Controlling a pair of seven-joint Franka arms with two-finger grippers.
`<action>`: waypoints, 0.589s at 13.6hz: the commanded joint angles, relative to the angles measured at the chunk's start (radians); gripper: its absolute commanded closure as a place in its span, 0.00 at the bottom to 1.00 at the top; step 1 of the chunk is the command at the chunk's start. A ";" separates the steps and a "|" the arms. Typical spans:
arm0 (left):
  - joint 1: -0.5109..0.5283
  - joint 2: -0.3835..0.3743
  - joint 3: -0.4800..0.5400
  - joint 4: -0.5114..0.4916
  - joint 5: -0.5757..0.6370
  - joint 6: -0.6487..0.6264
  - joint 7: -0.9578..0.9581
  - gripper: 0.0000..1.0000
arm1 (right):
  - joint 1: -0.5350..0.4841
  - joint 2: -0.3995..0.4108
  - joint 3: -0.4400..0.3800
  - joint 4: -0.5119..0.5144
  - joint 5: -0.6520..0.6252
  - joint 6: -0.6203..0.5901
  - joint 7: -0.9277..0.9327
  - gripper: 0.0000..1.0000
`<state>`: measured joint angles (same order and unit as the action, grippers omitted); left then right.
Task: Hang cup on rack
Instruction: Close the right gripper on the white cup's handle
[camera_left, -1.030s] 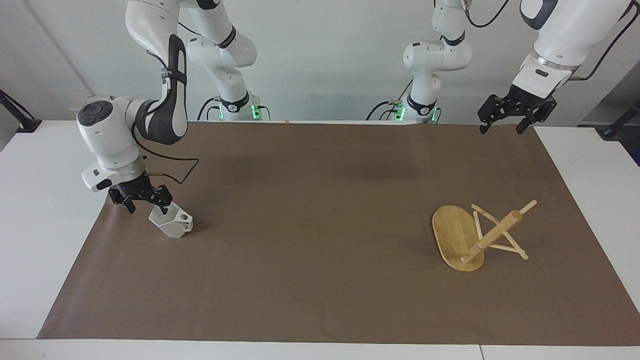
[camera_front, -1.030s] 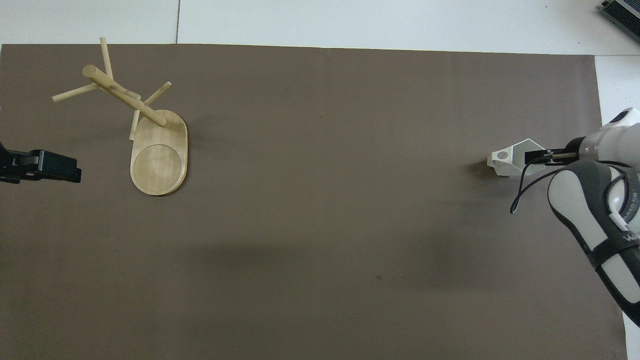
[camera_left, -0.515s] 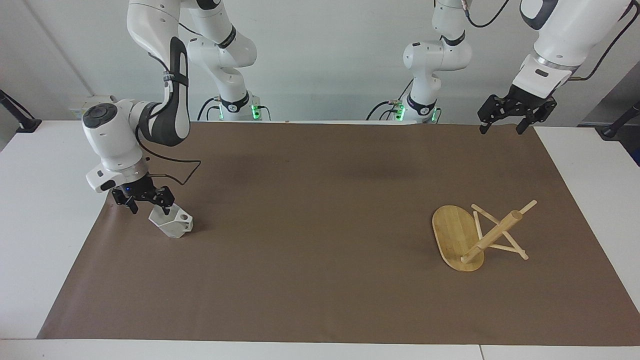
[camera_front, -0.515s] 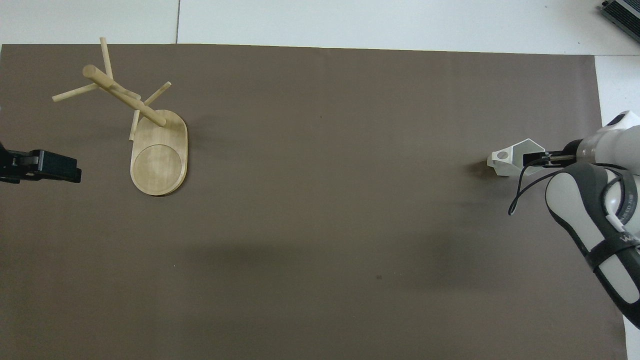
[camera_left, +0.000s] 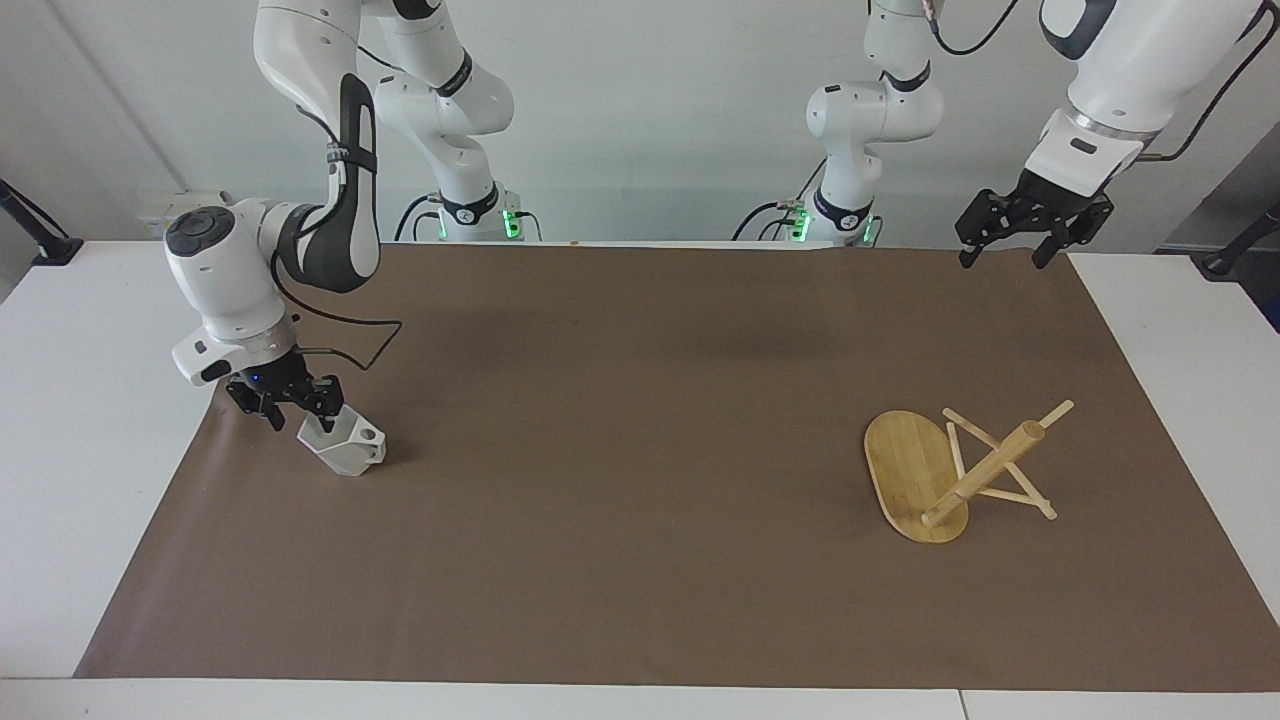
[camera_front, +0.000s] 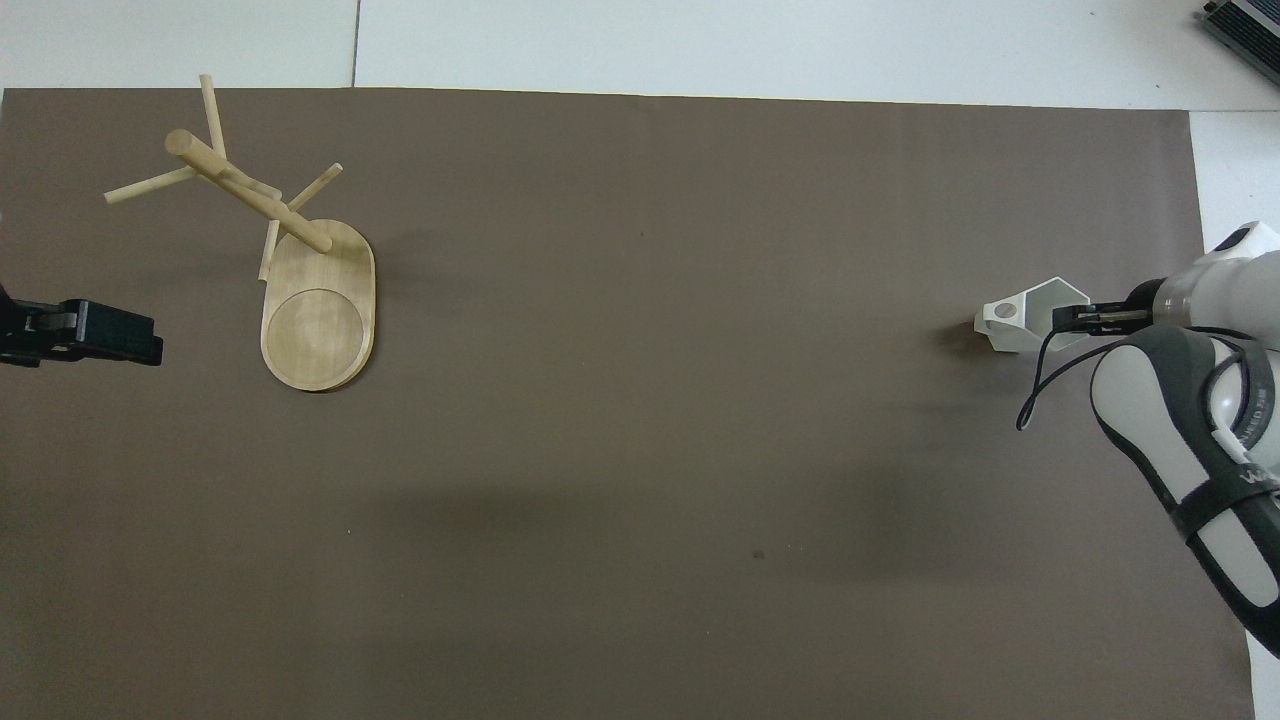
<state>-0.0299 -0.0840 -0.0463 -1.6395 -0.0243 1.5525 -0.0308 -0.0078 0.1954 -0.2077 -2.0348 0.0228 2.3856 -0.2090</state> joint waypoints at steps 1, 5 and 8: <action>0.010 -0.023 -0.006 -0.028 0.020 0.015 -0.006 0.00 | -0.009 -0.010 0.007 -0.018 -0.014 0.027 0.003 0.45; 0.010 -0.023 -0.006 -0.029 0.020 0.015 -0.006 0.00 | -0.009 -0.008 0.007 -0.016 -0.014 0.029 0.002 0.65; 0.010 -0.023 -0.006 -0.029 0.020 0.017 -0.006 0.00 | -0.009 -0.008 0.005 -0.015 -0.014 0.027 -0.001 0.89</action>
<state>-0.0300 -0.0840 -0.0463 -1.6395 -0.0243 1.5525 -0.0308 -0.0078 0.1954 -0.2076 -2.0348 0.0228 2.3868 -0.2090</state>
